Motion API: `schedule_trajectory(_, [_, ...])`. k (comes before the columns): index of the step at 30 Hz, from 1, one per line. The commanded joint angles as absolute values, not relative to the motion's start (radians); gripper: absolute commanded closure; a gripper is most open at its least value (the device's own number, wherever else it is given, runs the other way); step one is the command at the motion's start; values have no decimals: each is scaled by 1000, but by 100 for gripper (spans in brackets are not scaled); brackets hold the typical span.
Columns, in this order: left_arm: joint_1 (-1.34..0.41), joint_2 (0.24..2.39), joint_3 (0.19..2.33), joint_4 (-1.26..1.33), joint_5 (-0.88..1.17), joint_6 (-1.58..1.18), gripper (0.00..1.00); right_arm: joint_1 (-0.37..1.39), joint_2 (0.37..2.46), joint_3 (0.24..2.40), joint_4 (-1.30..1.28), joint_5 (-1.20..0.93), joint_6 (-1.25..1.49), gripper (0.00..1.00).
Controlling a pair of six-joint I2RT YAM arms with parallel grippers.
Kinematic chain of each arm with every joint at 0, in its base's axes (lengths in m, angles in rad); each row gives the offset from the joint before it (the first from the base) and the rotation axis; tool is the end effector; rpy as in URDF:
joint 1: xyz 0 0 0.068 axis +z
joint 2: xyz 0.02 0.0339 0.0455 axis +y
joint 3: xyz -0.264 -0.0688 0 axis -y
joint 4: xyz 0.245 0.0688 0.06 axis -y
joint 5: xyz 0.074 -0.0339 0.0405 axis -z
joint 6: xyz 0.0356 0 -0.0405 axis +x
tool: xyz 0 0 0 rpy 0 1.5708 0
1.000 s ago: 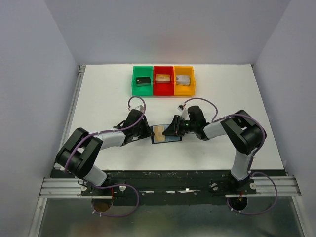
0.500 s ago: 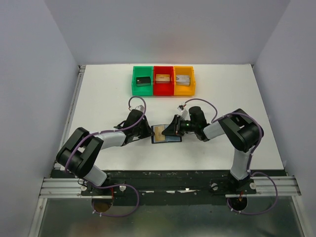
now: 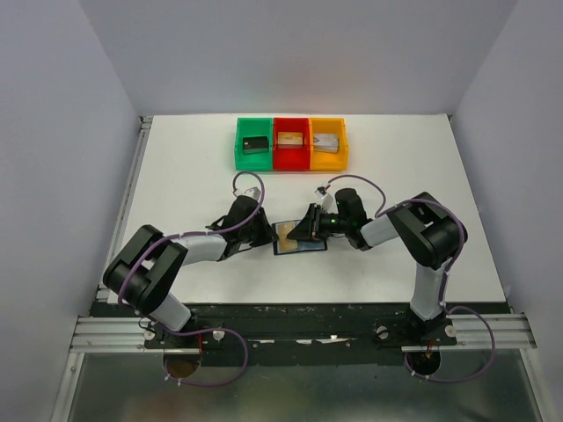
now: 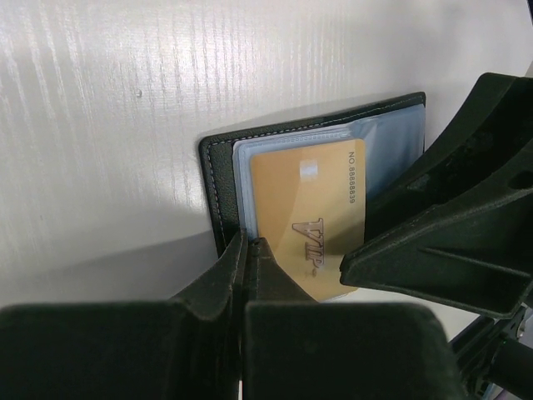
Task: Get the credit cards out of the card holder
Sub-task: Remove the credit card from the card holder.
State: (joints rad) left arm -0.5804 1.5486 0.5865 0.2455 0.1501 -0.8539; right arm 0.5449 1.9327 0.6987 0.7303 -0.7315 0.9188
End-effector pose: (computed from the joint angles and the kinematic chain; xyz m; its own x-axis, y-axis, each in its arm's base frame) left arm 0.2361 -0.1612 0.1390 -0.8407 -0.3400 -0.4214 0.0041 0.7742 -0.6330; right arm 0.2776 0.1961 0.1005 -0.9547 0.1130 -0.2751 -0.2095 0.4010 0.8918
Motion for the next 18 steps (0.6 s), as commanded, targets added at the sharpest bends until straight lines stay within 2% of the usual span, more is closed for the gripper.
schedule_trajectory(1, [-606, 1575, 569, 265, 207, -850, 100, 551, 1959, 729, 718, -761, 913, 63])
schedule_trajectory(12, [-614, 1572, 575, 270, 213, -844, 99, 549, 1959, 750, 660, -764, 894, 62])
schedule_trajectory(16, [-614, 1545, 574, 245, 181, -839, 84, 551, 1941, 746, 631, -762, 874, 63])
schedule_trajectory(18, [-614, 1537, 574, 236, 175, -838, 82, 551, 1928, 749, 595, -758, 856, 63])
